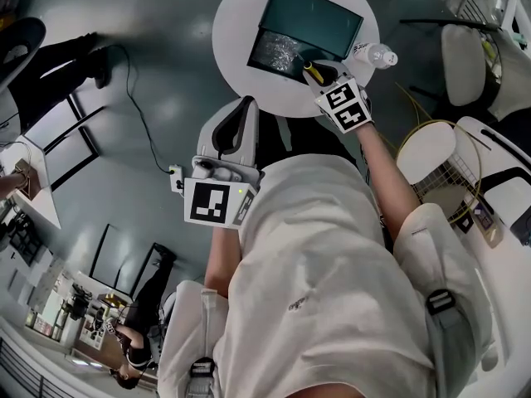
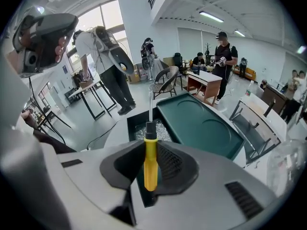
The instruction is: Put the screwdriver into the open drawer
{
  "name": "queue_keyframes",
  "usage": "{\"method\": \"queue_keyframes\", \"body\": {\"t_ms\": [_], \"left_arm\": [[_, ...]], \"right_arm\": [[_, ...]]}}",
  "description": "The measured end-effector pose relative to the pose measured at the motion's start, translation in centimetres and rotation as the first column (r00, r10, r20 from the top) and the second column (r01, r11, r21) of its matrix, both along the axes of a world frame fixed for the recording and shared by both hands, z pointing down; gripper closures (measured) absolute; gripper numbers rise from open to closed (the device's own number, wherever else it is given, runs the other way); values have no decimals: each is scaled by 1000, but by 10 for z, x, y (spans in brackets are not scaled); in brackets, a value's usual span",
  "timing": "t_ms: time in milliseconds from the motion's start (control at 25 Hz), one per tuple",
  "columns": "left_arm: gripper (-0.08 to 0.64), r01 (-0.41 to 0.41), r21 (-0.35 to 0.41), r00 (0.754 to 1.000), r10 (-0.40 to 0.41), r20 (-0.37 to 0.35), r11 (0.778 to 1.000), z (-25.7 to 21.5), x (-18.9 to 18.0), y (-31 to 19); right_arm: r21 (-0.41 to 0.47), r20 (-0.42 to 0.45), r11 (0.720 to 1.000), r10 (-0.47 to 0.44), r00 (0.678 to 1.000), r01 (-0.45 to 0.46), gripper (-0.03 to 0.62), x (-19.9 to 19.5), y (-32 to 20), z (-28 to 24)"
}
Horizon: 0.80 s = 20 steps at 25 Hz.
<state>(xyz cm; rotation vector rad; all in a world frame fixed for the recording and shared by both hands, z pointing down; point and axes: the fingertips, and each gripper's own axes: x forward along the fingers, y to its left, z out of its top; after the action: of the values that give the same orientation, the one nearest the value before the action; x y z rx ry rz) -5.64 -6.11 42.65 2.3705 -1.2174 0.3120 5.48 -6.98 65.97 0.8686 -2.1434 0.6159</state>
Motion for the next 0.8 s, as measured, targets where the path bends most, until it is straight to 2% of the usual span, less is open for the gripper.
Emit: {"method": "queue_keyframes", "body": {"t_ms": [600,800], "left_arm": [[549,11,-25,1000,-11,-10,1000,7,-11,2],[549,17,-31,1000,-17,-7,999,9,-18,-1]], "right_arm": [[-74,-121,996,-50,991,41,511,-13,-7,47],[-78,-133,996,-57,989,47,511,-17,-15,55]]}}
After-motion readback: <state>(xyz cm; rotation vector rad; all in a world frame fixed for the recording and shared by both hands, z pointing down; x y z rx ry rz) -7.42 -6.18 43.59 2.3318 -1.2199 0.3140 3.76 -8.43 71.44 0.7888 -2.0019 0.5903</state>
